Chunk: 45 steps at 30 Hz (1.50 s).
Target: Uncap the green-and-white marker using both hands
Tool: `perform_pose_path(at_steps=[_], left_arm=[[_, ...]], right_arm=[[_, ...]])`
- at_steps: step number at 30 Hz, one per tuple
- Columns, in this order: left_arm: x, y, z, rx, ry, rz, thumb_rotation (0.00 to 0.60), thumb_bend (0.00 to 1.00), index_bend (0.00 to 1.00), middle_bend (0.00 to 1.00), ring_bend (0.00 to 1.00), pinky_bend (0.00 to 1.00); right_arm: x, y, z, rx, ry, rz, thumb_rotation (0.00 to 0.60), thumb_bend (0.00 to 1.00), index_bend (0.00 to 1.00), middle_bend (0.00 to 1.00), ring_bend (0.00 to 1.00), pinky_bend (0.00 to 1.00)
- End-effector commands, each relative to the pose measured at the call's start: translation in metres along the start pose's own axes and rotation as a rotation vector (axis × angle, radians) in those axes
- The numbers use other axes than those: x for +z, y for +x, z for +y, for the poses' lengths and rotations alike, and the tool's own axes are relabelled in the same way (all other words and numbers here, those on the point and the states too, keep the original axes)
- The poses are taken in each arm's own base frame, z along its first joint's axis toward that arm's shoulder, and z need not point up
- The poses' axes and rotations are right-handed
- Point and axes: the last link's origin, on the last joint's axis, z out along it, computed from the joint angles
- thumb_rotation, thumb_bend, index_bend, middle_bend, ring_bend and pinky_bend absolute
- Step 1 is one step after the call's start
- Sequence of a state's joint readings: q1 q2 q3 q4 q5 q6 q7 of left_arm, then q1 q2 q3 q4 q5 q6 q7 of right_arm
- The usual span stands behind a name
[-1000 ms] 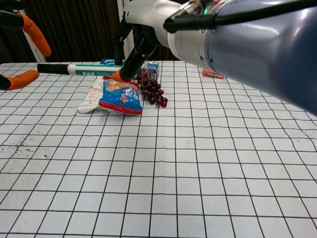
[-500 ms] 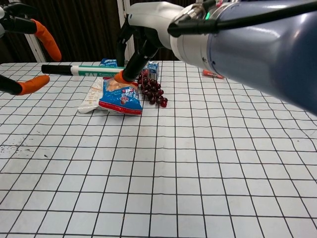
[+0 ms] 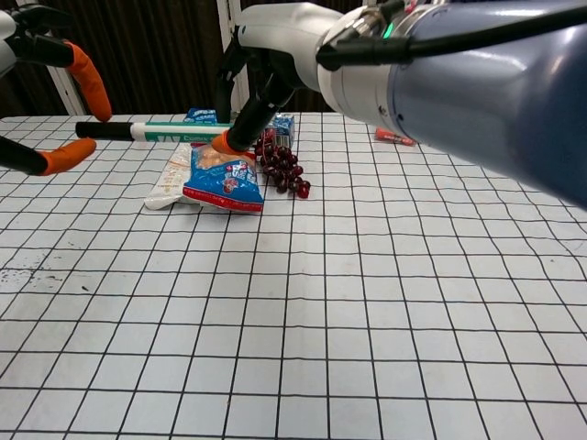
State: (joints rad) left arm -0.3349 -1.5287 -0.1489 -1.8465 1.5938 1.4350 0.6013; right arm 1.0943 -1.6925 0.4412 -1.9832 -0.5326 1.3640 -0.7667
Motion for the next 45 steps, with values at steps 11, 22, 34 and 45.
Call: perform_pose_path(at_steps=[11, 22, 34, 45], left_arm=[[0.001, -0.003, -0.002, 0.007, 0.007, 0.005, 0.6, 0.49, 0.51, 0.34, 0.0, 0.0], [0.002, -0.006, -0.001, 0.015, 0.006, 0.008, 0.6, 0.51, 0.53, 0.35, 0.0, 0.0], [0.001, -0.006, -0.004, -0.012, 0.023, 0.021, 0.6, 0.53, 0.55, 0.38, 0.0, 0.0], [-0.006, -0.006, -0.014, -0.014, 0.041, 0.033, 0.6, 0.53, 0.55, 0.37, 0.0, 0.0]], right_arm=[[0.0, 0.0, 0.001, 0.004, 0.003, 0.0, 0.6, 0.47, 0.73, 0.04, 0.04, 0.0], [-0.001, 0.0, 0.002, 0.007, 0.004, -0.002, 0.6, 0.47, 0.74, 0.04, 0.04, 0.0], [-0.002, 0.003, 0.006, 0.025, 0.001, 0.002, 0.6, 0.47, 0.74, 0.04, 0.04, 0.0], [-0.004, 0.008, 0.021, 0.043, -0.028, 0.015, 0.6, 0.48, 0.75, 0.04, 0.04, 0.0]])
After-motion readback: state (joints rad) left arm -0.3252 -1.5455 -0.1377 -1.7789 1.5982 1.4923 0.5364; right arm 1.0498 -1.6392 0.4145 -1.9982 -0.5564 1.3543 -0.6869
